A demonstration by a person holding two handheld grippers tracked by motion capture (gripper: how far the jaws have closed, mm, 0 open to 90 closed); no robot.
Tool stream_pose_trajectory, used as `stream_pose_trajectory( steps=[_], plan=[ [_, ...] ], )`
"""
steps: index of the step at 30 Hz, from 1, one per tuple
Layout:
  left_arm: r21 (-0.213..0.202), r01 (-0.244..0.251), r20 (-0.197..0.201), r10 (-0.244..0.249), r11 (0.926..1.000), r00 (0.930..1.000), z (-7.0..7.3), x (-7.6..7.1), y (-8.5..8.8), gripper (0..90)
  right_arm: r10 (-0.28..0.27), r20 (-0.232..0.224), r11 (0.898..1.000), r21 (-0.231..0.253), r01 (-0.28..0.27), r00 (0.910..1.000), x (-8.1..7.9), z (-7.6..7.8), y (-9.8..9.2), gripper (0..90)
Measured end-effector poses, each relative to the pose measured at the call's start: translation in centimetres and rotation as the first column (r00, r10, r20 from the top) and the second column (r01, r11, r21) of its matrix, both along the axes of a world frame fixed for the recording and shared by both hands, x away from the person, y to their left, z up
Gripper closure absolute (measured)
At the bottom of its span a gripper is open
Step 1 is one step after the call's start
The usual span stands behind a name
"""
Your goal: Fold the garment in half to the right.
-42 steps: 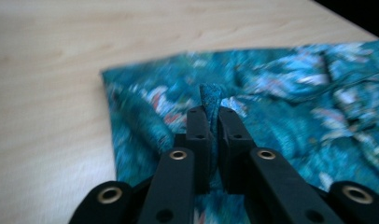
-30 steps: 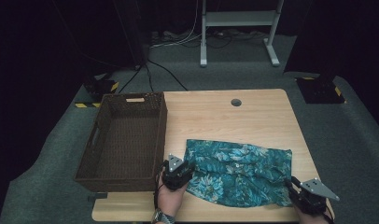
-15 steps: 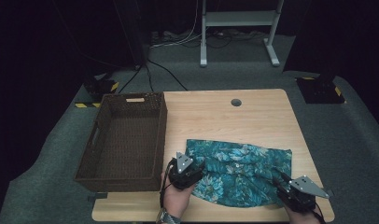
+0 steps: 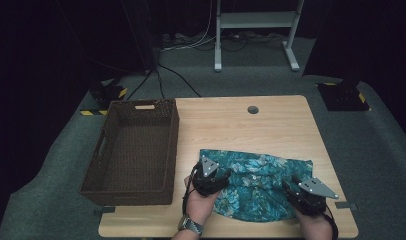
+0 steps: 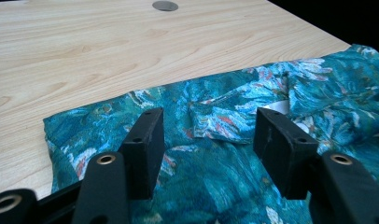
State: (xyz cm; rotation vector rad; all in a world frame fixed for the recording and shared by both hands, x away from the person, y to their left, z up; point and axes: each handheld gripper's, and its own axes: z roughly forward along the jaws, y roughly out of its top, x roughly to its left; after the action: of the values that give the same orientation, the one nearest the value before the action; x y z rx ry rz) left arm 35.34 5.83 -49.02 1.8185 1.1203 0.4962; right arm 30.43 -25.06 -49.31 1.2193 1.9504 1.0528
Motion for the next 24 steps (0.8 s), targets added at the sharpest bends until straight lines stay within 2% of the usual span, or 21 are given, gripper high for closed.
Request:
stream_pose_trajectory(
  steps=[12, 14, 18, 20, 22, 23, 24],
  plan=[
    [0.025, 0.011, -0.006, -0.010, 0.9996, 0.9999, -0.1, 1.6, -0.9, 40.5, -0.003, -0.019, 1.000, 0.003, 0.003, 0.9998, 1.9, -0.3, 0.4, 52.3],
    [0.029, 0.010, -0.011, -0.010, 0.9995, 0.9999, 0.0, 2.5, -1.4, 40.6, -0.003, -0.019, 1.000, -0.002, 0.003, 0.9998, 2.6, -0.1, 0.5, 51.5],
    [0.026, 0.014, -0.014, -0.014, 0.9996, 0.9998, 0.0, 3.0, -1.7, 41.4, -0.002, -0.019, 1.000, -0.007, 0.002, 0.9998, 3.1, 0.0, 0.6, 51.4],
    [0.018, 0.019, -0.012, -0.019, 0.9997, 0.9998, 0.2, 3.7, -2.1, 42.9, 0.004, -0.019, 1.000, 0.000, -0.004, 0.9998, 3.7, 0.2, 0.8, 51.4],
    [0.018, 0.019, -0.012, -0.019, 0.9997, 0.9998, 0.2, 3.7, -2.1, 43.2, 0.005, -0.018, 1.000, -0.001, -0.006, 0.9998, 3.8, 0.2, 0.8, 51.4],
    [0.016, 0.026, -0.024, -0.025, 0.9995, 0.9994, 0.3, 4.5, -2.6, 43.6, 0.003, -0.019, 1.000, 0.002, -0.003, 0.9998, 4.3, 0.4, 1.0, 51.3],
    [0.016, 0.026, -0.024, -0.025, 0.9995, 0.9994, 0.3, 4.5, -2.6, 43.8, 0.003, -0.019, 1.000, 0.002, -0.003, 0.9998, 4.3, 0.4, 1.0, 51.3]
  ],
)
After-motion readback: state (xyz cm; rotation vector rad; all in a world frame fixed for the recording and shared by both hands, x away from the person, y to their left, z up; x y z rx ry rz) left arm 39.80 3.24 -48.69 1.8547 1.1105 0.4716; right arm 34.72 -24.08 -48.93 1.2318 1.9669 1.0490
